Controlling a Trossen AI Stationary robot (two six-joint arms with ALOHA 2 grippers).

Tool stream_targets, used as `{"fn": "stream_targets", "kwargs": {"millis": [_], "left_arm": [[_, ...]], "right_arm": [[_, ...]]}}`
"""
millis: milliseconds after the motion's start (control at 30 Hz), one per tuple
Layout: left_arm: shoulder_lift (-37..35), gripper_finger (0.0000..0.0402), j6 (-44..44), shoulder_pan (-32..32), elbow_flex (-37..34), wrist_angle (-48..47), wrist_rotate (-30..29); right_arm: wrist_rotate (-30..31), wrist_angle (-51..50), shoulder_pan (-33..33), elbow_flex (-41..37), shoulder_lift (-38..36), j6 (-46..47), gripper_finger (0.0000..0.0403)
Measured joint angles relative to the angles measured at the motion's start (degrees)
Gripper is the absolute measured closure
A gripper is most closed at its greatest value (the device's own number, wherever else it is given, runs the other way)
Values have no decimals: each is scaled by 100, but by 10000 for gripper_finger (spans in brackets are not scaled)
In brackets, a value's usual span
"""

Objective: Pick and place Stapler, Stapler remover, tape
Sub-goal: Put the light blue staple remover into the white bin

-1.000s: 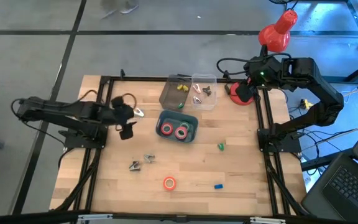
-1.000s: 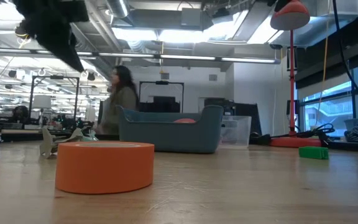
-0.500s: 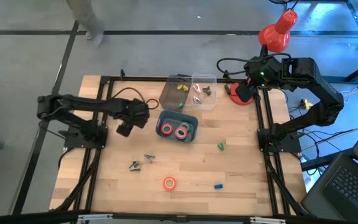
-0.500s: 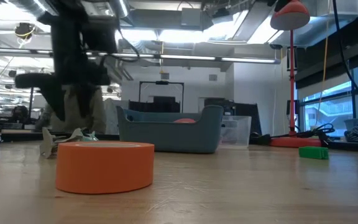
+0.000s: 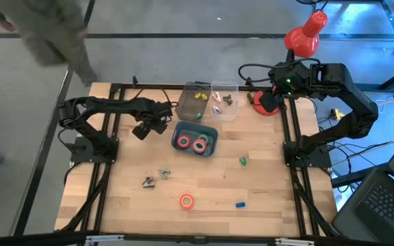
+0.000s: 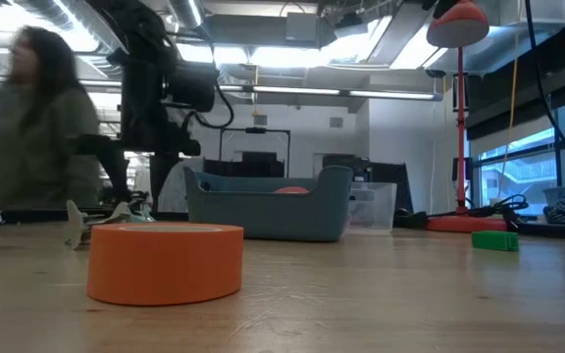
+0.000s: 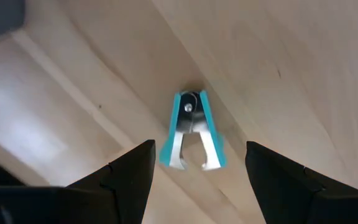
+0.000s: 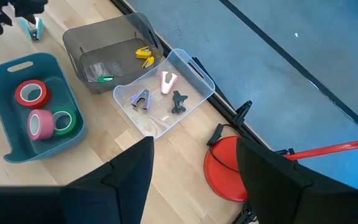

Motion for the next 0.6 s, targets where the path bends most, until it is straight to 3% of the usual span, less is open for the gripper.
{"fn": "stream_targets", "kwargs": {"millis": [600], "left_arm": [[1022, 162, 237, 318, 77, 295, 228]], "right_arm": [[105, 1, -241, 0, 0, -153, 173]]}}
